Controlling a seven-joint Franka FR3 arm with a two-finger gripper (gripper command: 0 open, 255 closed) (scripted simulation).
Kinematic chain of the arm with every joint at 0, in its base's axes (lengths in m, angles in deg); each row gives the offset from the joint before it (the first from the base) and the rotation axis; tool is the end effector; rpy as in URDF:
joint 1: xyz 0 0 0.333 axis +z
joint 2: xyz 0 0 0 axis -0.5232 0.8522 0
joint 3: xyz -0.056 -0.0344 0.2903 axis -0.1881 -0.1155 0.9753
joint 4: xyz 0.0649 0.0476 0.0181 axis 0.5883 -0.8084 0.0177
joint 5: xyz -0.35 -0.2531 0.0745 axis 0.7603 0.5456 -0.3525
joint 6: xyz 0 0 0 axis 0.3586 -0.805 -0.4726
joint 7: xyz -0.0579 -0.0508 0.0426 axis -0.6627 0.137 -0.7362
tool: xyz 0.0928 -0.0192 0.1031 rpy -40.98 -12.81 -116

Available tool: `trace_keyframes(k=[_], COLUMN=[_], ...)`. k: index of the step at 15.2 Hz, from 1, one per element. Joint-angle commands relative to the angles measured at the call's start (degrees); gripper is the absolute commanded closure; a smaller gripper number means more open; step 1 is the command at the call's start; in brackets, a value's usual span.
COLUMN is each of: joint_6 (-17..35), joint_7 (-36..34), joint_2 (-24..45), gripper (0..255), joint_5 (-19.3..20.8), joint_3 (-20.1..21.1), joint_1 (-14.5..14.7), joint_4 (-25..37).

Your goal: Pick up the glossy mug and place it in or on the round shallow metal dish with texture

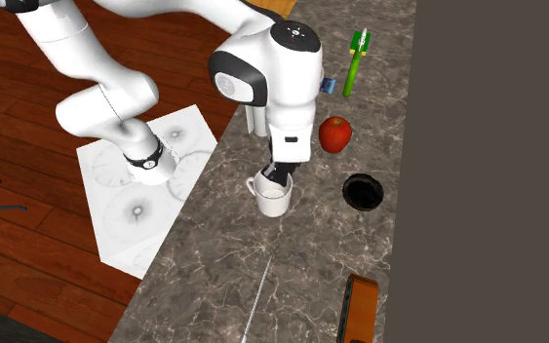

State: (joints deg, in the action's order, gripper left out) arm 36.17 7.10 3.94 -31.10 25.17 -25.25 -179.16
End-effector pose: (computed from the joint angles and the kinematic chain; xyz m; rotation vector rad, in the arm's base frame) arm 0.4511 0.3304 0.3952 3.0488 0.4420 0.0948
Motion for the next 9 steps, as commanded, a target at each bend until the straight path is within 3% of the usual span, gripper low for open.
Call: trace_keyframes(k=[1, 5, 9], joint_6=[-1.3, -3.8, -7.5], joint_7=[-1.5, -8.3, -14.8], joint_2=[1.6, 9.6, 18.6], gripper=[255, 255, 255], joint_5=[0.8, 5.4, 10.9], joint_3=[0.8, 4.1, 6.0], joint_1=[0.3, 2.0, 5.5], joint_4=[2.6, 11.5, 21.8])
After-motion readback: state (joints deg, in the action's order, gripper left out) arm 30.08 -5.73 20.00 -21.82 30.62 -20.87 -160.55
